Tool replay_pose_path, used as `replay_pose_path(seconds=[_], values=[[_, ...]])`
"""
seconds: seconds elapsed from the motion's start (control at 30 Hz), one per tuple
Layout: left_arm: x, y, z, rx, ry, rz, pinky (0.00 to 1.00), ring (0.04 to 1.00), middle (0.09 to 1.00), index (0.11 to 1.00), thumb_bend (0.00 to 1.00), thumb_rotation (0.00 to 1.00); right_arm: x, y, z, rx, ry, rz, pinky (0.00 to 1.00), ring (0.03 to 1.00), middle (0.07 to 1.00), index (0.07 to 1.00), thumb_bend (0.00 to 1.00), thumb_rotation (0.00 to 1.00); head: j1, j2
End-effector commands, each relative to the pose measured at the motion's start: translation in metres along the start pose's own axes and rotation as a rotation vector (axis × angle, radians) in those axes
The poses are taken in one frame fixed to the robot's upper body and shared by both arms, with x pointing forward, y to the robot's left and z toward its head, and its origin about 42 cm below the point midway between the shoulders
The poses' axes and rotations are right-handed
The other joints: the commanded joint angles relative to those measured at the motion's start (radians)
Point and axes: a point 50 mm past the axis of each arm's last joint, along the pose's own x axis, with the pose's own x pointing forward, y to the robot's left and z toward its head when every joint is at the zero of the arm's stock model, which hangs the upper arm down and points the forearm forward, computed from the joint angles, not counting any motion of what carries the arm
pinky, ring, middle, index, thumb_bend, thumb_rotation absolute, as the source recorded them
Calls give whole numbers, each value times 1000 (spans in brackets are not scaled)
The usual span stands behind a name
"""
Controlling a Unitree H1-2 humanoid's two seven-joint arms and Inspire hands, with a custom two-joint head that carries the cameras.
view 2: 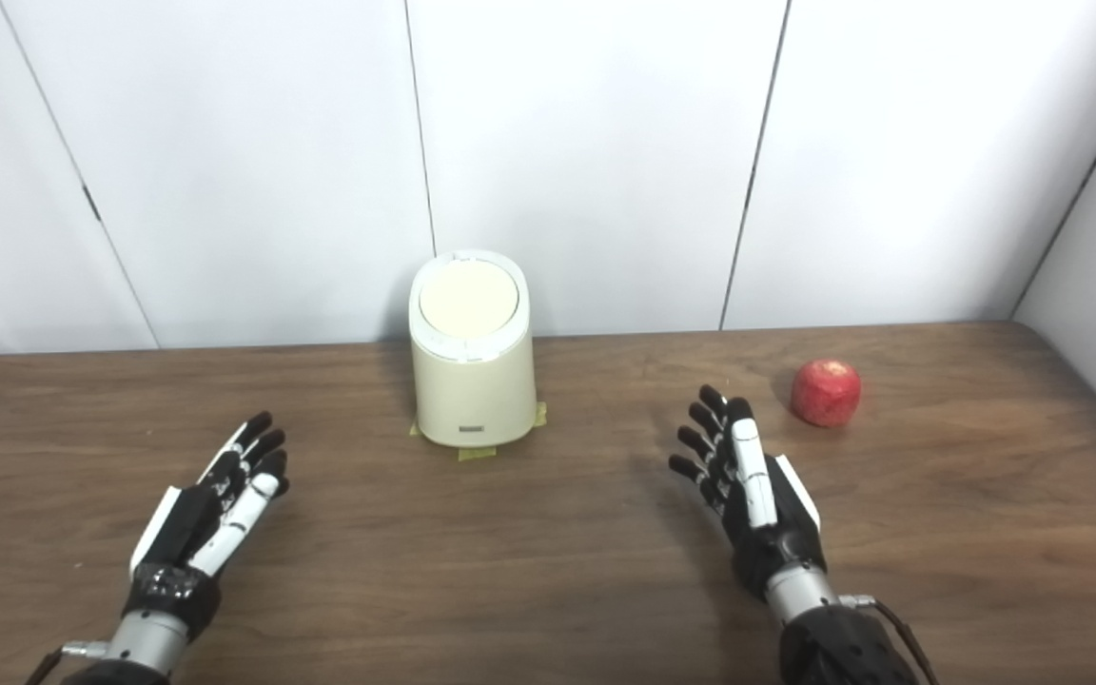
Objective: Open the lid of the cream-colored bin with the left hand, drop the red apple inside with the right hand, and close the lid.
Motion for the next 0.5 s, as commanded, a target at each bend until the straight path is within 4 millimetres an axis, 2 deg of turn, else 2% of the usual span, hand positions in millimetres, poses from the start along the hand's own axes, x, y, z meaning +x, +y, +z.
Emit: replay_pose_path(seconds=[0.0,0.23,0.3,0.4,0.47], values=[[12,4,27,23,-91,17,876,934,936,990,569,437,10,5,26,-9,-89,27,862,926,960,954,518,987,-2,-2],[15,5,29,39,-64,-6,861,931,946,1000,552,414,12,7,22,-25,-81,30,825,927,961,957,501,968,1,-14],[20,8,39,43,-74,-30,868,926,940,1000,544,416,12,8,21,-24,-82,32,809,927,962,958,501,960,2,-16],[31,16,63,58,-78,-94,936,941,965,1000,535,503,12,9,21,-25,-85,41,791,927,963,962,496,963,2,-15],[38,21,80,77,-90,-124,930,937,967,1000,551,530,12,10,21,-20,-86,44,795,926,963,965,493,960,-2,-15]])
